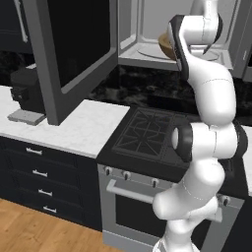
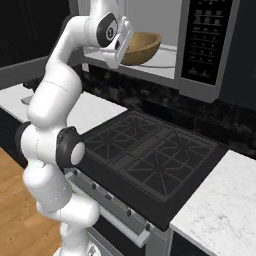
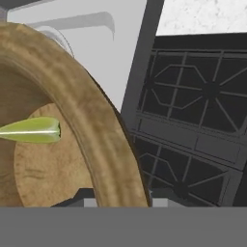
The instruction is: Pick the lemon wedge from the sink and place it in the bowl. Then pick the bowl and place it in the microwave. Then close the microwave door and press the start button.
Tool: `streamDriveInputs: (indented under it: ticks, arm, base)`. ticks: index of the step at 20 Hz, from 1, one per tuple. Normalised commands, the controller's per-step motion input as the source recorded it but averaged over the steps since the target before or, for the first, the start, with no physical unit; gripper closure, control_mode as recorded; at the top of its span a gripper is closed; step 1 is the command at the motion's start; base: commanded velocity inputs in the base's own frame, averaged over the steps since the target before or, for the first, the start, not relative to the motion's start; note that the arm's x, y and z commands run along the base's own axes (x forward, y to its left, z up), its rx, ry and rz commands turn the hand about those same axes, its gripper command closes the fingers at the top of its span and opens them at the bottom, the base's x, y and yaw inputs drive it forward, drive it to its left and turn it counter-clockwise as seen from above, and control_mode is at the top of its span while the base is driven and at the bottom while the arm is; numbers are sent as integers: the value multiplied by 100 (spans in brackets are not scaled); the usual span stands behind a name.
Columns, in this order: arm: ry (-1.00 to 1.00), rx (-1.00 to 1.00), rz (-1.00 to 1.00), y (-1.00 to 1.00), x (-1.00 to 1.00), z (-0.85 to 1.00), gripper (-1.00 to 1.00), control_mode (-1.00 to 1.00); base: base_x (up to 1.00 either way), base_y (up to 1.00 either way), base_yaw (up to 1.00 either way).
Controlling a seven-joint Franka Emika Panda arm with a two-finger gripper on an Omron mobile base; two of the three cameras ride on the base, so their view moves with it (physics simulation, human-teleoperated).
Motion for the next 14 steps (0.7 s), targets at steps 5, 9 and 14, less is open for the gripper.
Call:
streamDriveInputs:
  ticks: [5,9,14]
  arm:
    - [0,0,3,-11,53,-15,100,-100]
    - [0,0,5,-25,58,-1,100,-100]
    - [0,1,6,-35,59,0,100,-100]
  base:
    - [0,0,0]
    - [0,0,0]
    - [0,0,0]
